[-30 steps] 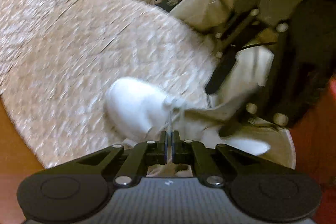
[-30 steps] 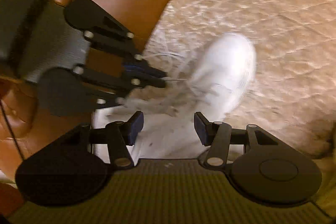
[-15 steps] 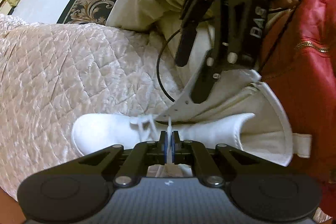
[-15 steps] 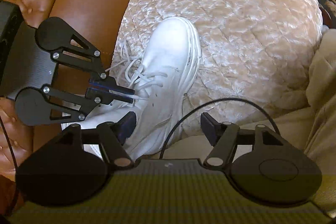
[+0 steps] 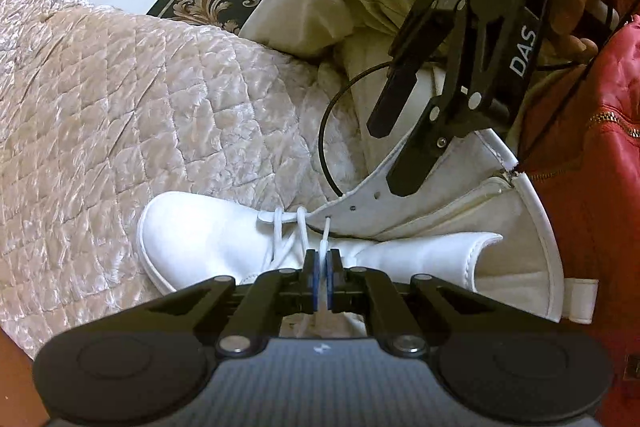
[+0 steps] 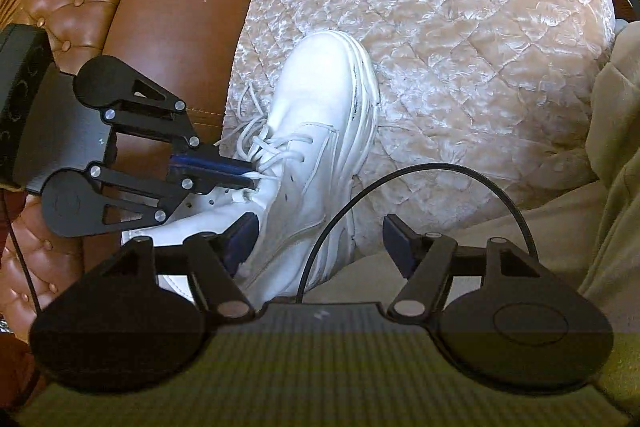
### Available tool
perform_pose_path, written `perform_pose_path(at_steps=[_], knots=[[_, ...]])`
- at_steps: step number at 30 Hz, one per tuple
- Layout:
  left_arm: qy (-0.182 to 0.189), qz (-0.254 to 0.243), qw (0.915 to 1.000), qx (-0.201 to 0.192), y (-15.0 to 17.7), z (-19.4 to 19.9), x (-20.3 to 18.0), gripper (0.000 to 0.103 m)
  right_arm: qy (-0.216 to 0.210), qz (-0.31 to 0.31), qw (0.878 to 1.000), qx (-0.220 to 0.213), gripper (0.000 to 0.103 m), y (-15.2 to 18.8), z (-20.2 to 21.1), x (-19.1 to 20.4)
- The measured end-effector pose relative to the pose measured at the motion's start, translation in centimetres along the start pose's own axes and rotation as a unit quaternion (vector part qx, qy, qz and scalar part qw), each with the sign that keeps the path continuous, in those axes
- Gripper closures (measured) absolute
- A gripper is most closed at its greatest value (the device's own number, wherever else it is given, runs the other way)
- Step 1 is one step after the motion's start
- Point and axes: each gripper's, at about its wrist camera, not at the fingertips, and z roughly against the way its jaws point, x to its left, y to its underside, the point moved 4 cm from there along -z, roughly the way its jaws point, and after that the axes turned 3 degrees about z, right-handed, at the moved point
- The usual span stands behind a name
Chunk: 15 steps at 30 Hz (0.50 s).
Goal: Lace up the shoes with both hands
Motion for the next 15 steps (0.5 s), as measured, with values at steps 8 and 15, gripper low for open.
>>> perform_pose_path(at_steps=[8, 15], knots=[[-0.003, 0.005, 1.0, -0.003, -0.41, -0.01, -0.18, 0.1, 0.0, 0.001, 1.0, -0.008, 0.027, 0.24, 0.23, -0.03], [-0.005, 0.025, 0.9996, -0.014, 0.22, 0.39, -0.17, 0.1, -0.008, -0.001, 1.0, -0.008, 0.027, 0.22, 0.08, -0.15]])
